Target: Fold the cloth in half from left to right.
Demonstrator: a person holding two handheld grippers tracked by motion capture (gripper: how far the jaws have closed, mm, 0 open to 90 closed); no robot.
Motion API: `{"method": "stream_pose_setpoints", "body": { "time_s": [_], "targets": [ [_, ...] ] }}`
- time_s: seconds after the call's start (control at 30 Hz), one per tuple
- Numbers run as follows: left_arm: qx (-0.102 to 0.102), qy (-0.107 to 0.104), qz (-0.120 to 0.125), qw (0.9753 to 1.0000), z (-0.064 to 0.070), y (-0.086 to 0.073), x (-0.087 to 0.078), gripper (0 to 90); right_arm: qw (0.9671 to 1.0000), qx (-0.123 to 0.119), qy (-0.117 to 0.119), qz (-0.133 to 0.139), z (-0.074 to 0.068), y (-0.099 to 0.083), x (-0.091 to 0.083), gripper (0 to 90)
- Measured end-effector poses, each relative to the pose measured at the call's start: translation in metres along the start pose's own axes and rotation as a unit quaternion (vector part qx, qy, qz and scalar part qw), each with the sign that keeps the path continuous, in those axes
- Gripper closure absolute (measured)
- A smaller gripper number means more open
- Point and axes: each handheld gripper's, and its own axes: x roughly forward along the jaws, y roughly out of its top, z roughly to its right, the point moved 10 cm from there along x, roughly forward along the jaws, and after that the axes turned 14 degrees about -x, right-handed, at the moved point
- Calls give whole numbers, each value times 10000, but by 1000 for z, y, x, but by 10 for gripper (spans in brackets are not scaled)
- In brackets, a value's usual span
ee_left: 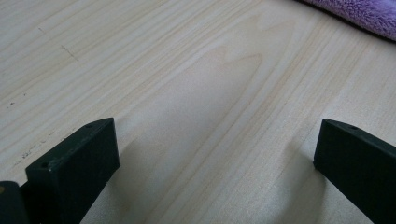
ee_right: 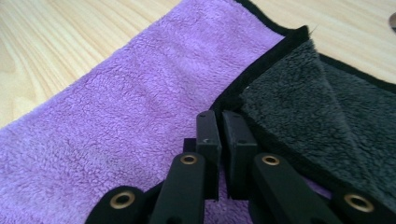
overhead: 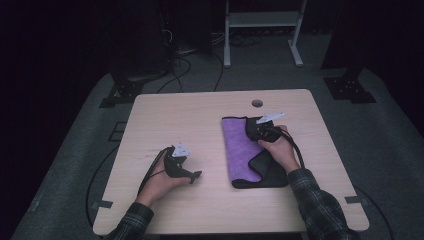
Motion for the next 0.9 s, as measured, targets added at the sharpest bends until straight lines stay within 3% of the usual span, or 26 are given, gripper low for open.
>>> {"method": "stream_pose_setpoints", "body": {
  "time_s": [0.07,0.27,0.47,0.67,0.9],
  "targets": [
    [-2,-1,-1,10000,0,0,0,0,10000,4,-27,20,1,1,-1,862],
    [-15,6,18,10000,0,0,0,0,9990,93,-388,196,23,15,-19,867],
    [-18,8,38,10000,0,0,1,0,9962,326,-738,340,55,20,-34,868],
    [-20,11,38,10000,0,0,1,0,9925,549,-1062,260,87,14,-38,869],
    [-23,11,38,10000,0,0,1,0,9878,700,-1390,-24,114,0,-33,871]
  ]
}}
